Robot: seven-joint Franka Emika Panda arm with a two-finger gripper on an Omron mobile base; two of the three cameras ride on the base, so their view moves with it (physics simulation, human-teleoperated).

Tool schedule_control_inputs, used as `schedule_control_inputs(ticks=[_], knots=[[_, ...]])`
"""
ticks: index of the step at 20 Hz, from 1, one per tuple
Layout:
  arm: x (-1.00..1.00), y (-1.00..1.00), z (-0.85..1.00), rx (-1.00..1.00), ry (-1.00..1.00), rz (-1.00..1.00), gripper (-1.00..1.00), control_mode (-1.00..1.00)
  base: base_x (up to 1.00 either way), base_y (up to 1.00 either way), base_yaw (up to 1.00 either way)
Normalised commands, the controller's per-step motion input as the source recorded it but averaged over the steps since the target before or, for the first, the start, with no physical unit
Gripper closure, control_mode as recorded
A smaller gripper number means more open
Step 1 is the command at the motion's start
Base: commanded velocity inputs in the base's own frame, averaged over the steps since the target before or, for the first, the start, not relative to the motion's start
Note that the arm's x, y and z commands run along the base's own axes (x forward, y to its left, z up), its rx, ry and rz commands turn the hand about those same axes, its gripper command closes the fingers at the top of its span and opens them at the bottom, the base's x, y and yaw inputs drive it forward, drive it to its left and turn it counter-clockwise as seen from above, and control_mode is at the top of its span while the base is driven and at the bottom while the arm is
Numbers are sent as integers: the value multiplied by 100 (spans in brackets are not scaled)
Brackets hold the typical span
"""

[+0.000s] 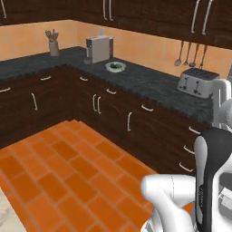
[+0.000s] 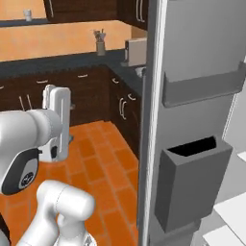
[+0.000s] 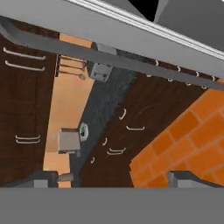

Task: Take the meat container that has the fish and place it on the second highest rack of the freezer. Then take the vegetable container that has the broccoli and cucumber and place it on the highest rack of the freezer.

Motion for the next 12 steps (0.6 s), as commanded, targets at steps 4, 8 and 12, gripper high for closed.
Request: schedule_control_inputs(ticks=[4, 8, 12], knots=[[0, 0, 0, 0, 0, 0, -100, 100, -20, 100, 53], [0, 0, 0, 0, 0, 0, -100, 100, -3, 100, 55], [0, 0, 0, 0, 0, 0, -100, 100, 31, 100, 50]])
